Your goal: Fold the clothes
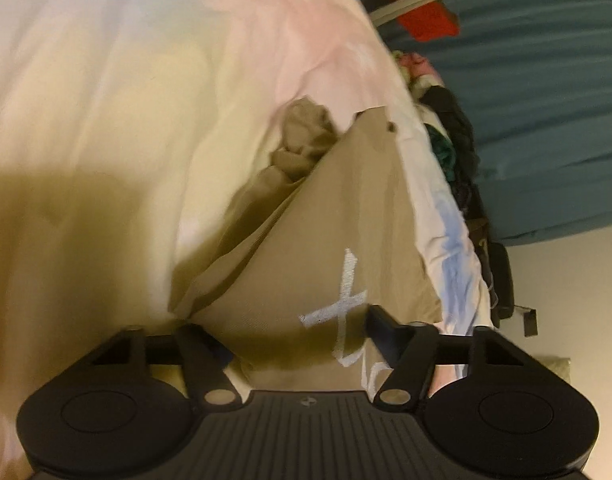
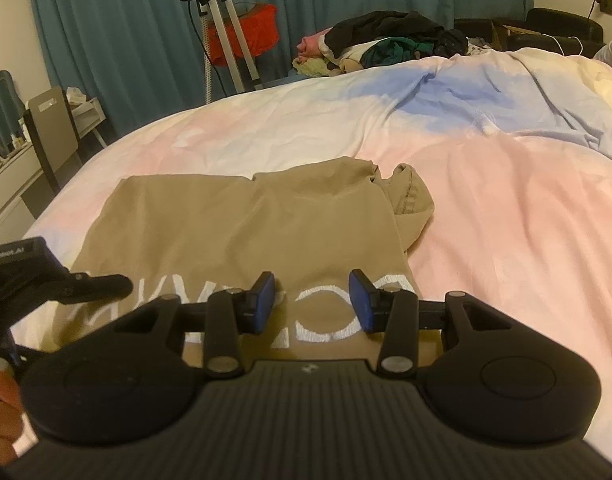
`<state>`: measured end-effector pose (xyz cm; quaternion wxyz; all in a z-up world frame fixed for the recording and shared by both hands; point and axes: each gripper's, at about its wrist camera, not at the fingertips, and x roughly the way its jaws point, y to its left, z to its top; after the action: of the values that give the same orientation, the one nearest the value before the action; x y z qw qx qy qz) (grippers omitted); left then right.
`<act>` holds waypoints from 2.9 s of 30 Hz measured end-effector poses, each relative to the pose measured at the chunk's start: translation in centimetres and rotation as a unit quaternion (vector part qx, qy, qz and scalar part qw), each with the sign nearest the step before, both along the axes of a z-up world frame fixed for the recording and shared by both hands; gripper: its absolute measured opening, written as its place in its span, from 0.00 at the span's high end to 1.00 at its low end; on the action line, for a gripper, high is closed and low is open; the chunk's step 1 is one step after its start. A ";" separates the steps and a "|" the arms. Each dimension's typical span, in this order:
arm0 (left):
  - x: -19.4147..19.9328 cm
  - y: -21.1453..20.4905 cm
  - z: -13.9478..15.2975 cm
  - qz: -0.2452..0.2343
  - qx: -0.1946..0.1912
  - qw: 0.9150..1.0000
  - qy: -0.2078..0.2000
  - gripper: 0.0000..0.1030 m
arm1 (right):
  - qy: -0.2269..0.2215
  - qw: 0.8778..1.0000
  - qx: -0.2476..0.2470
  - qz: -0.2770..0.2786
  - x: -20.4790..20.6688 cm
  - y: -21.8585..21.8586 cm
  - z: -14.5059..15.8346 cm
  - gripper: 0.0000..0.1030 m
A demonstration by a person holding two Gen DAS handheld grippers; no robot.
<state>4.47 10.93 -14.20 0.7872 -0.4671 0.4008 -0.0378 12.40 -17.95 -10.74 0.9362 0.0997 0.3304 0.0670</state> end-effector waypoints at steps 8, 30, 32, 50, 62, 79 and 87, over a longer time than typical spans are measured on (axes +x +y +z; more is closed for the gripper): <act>0.8 -0.1 -0.9 -0.011 -0.017 1.000 -0.001 0.47 | -0.018 1.000 0.008 -0.009 -0.9 -0.5 0.7 0.56; -0.6 1.1 0.2 -0.011 -0.024 0.999 -0.045 0.75 | 0.072 0.930 0.341 -0.116 -4.6 -3.9 2.7 0.14; -0.9 1.0 0.5 -0.009 -0.034 0.998 -0.058 0.76 | 0.093 0.916 0.373 -0.115 -4.6 -4.1 1.6 0.13; -1.0 1.0 1.6 0.021 -0.052 0.996 -0.074 0.77 | 0.138 0.838 0.499 -0.172 -1.1 -7.1 -7.4 0.58; -2.2 -0.9 6.4 -0.025 -0.071 0.996 -0.048 0.77 | 0.040 0.856 0.477 -0.196 -4.0 -8.3 0.5 0.80; 13.2 -20.0 14.2 -0.172 -0.022 0.985 0.012 0.77 | 0.007 0.841 0.463 -0.280 1.3 -24.2 5.5 0.80; 27.9 -27.9 20.0 -0.223 -0.060 0.968 -0.100 0.77 | -0.114 0.846 0.447 -0.268 12.6 -31.1 11.4 0.80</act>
<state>32.36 -16.96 5.83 0.7654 -0.4067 0.4111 -0.2825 25.00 -49.10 0.65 0.8031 0.5834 0.1158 -0.0355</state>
